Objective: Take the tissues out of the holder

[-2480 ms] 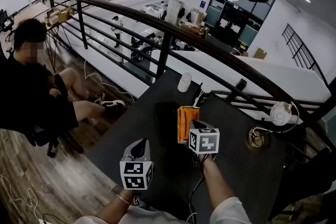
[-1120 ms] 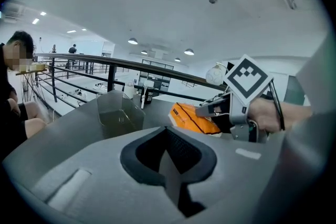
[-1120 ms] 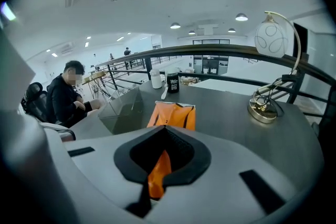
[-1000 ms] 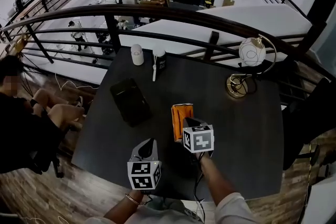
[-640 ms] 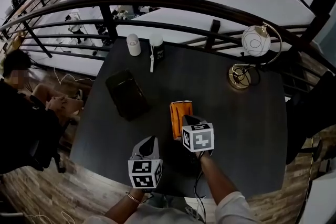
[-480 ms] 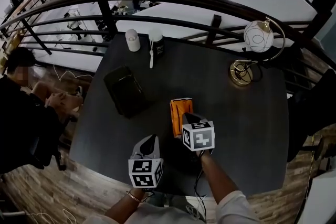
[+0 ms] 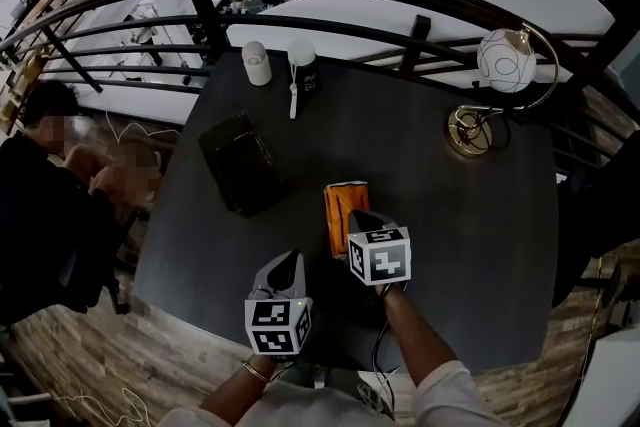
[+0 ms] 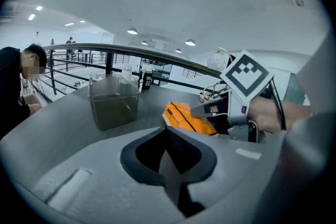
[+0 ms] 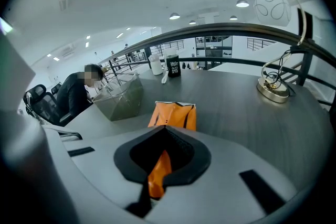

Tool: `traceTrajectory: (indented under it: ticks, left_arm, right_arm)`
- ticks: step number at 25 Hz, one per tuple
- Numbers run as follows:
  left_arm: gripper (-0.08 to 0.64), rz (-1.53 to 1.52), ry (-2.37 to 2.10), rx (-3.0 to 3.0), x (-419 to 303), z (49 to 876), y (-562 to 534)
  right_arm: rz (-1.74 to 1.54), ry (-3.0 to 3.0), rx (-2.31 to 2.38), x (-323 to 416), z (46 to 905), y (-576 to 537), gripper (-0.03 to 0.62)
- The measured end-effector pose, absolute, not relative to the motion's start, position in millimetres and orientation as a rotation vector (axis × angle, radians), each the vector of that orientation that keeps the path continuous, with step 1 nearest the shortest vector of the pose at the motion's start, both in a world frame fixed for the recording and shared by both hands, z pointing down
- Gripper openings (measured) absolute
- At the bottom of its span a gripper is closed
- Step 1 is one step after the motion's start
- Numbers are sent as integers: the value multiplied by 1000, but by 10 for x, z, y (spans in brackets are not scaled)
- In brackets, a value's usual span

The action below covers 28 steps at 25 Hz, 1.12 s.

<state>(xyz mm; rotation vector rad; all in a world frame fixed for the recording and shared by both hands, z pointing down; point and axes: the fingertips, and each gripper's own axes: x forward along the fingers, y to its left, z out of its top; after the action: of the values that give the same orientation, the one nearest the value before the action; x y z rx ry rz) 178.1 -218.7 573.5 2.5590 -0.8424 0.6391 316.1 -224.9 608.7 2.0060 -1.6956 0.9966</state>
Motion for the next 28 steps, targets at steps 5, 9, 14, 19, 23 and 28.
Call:
traceTrajectory:
  ticks: [5, 9, 14, 19, 23, 28]
  left_arm:
    - [8, 650, -859, 2551, 1718, 5770, -2196]
    - [8, 655, -862, 2549, 1709, 5791, -2223]
    - [8, 658, -859, 2549, 1714, 5798, -2214]
    - [8, 667, -860, 2550, 1679, 5809, -2220]
    - [8, 675, -859, 2546, 1644, 5829, -2235]
    - [8, 673, -858, 2539, 1609, 5820, -2255]
  right_arm:
    - [986, -1696, 1998, 3130, 6091, -2264, 9]
    - [987, -1695, 2002, 3129, 6098, -2276, 9]
    - [984, -1692, 2013, 3144, 6102, -2263, 10]
    - [979, -1690, 2029, 3143, 6139, -2275, 11]
    - [963, -1705, 2047, 3148, 6204, -2297, 12]
    - [1002, -1708, 2050, 3122, 6102, -2283, 14]
